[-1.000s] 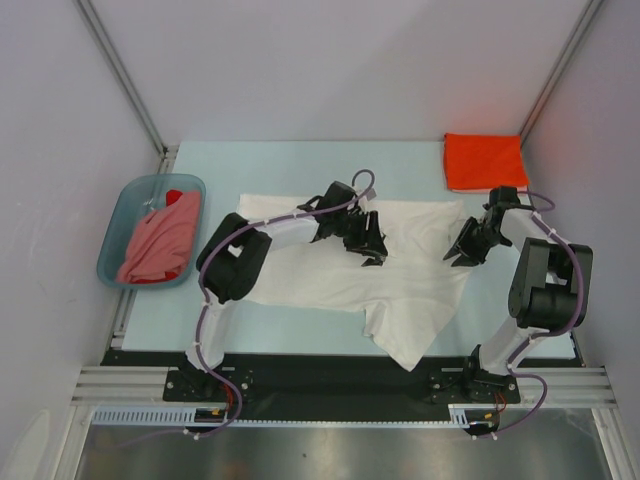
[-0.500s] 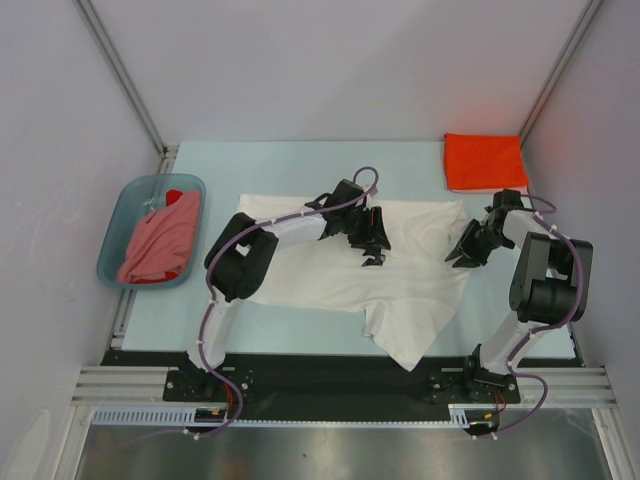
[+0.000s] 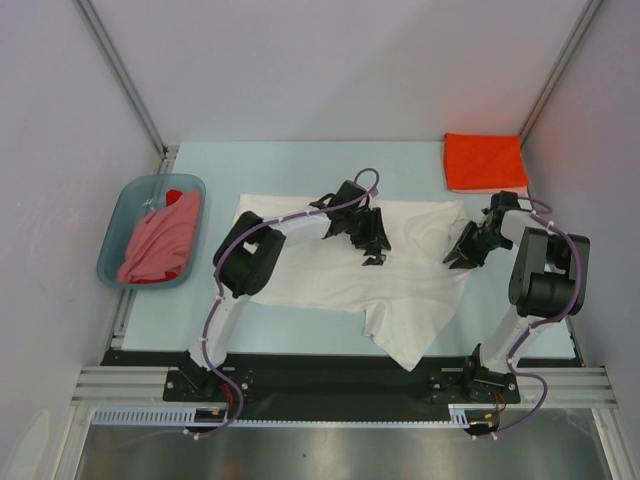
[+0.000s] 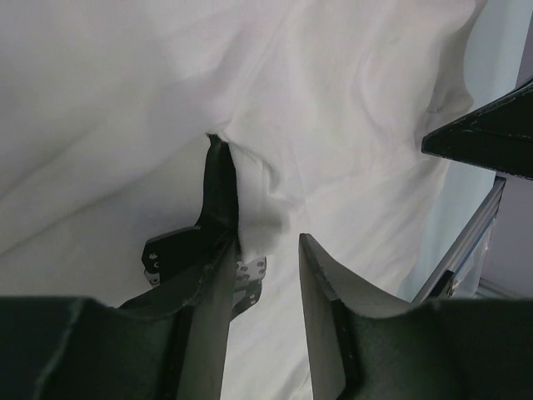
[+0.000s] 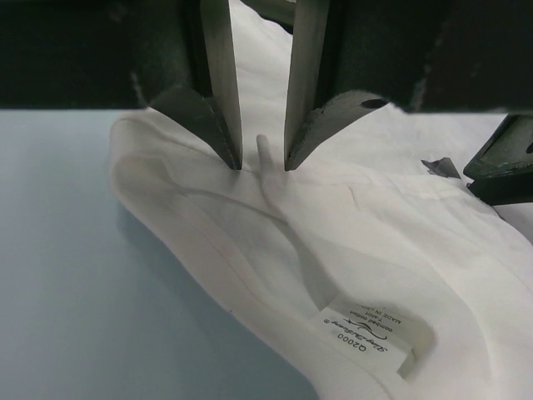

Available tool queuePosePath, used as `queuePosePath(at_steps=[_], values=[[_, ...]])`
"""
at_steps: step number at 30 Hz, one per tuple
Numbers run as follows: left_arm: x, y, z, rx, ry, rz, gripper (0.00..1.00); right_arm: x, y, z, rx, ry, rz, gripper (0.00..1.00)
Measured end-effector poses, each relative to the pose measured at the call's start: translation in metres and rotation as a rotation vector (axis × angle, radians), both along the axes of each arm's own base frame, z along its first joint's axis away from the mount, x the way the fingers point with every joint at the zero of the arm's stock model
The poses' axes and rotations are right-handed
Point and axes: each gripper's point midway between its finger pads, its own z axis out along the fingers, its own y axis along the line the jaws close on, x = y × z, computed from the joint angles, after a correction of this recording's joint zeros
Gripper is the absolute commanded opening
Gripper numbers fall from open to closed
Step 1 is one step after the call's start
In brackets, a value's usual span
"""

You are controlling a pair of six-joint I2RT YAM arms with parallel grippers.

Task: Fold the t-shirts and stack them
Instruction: Fold the tshirt

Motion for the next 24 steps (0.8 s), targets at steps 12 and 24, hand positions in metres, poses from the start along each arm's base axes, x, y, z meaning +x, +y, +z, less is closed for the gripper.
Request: queuePosePath(at_steps=[12,24], values=[[0.0009,-0.0050,-0.0007,-0.013,0.014,-0.007,0.39,0.0030,0.0024,-0.0025,0.018,-0.005,-0.001,0.28],[-0.0047,-0.0065,0.0000,-0.022,0.042,-0.020,0.00,0.0050,0.0044,-0.0015,0.029,-0.007,-0.012,0.03]])
